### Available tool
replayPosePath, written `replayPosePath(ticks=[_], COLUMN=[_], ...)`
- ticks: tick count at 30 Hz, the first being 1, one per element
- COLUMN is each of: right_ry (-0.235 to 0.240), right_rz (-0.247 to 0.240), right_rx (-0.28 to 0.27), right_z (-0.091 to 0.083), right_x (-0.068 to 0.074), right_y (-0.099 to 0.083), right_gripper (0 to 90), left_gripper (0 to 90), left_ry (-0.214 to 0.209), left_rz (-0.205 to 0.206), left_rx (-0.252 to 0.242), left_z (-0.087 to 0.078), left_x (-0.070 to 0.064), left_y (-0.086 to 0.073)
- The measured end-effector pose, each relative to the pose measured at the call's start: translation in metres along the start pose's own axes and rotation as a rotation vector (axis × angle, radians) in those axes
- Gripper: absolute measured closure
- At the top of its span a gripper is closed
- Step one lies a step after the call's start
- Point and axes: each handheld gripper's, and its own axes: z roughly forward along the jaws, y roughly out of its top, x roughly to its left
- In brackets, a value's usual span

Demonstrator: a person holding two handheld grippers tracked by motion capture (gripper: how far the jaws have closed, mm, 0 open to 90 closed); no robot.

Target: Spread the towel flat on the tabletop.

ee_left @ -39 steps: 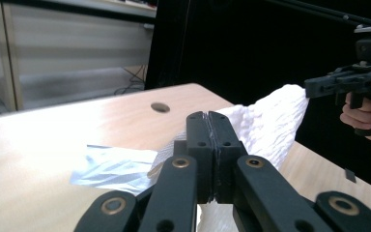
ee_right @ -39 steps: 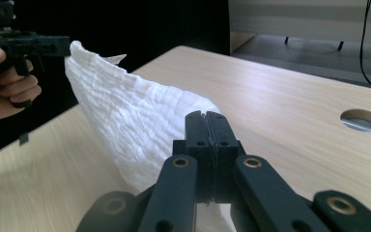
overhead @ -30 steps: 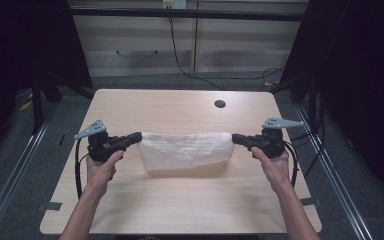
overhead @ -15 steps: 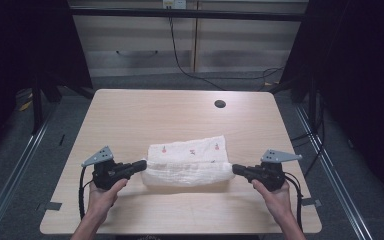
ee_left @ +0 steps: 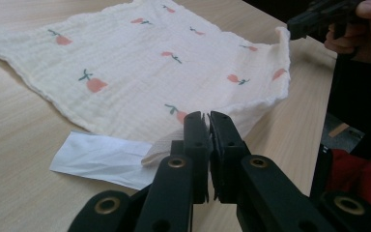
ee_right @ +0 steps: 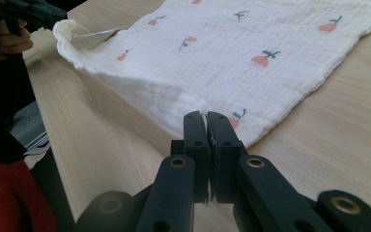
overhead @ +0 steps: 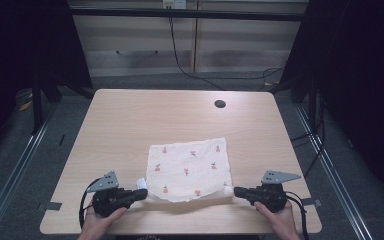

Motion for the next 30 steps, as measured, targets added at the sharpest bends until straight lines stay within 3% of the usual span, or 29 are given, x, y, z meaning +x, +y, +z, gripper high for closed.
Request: replayPosePath(ticks=[3,9,13,19,22,25,27,30], right_ry=[0.004,-0.006,-0.013,-0.014,-0.013,-0.011,-0.014,-0.038], right_rz=[-0.003,0.004,0.015,0.005,-0.002,-0.012,-0.024,-0.028], right_rx=[0.016,-0.007,-0.031,-0.034,-0.036,-0.034,-0.022,-0.010], right_z=[-0.004,-0.017,-0.018,-0.005,0.003,0.013,0.020,0.032], right_x=[0.004,0.010,0.005,0.002,-0.001,-0.002,-0.005,-0.009], right_y=[-0.006,-0.013,-0.009,0.005,0.014,0.025,0.031,0.038], right_gripper=[85.4,79.8,79.0,76.7,76.2,76.1,75.2,72.0], left_gripper=[84.4,76.2,74.1,71.2,69.5,69.5,69.5,69.5], left_ry=[-0.008,-0.030,0.001,0.043,0.086,0.106,0.113,0.113], left_rz=[-0.007,-0.052,-0.052,-0.060,-0.062,-0.061,-0.070,-0.080], left_rx=[-0.017,-0.063,-0.068,-0.087,-0.141,-0.147,-0.146,-0.114], left_z=[-0.004,-0.013,-0.012,-0.011,-0.024,-0.033,-0.032,-0.016], left_x=[0.001,0.000,0.004,0.013,0.022,0.032,0.035,0.039], left_y=[-0.001,0.000,0.003,0.013,0.025,0.036,0.038,0.035])
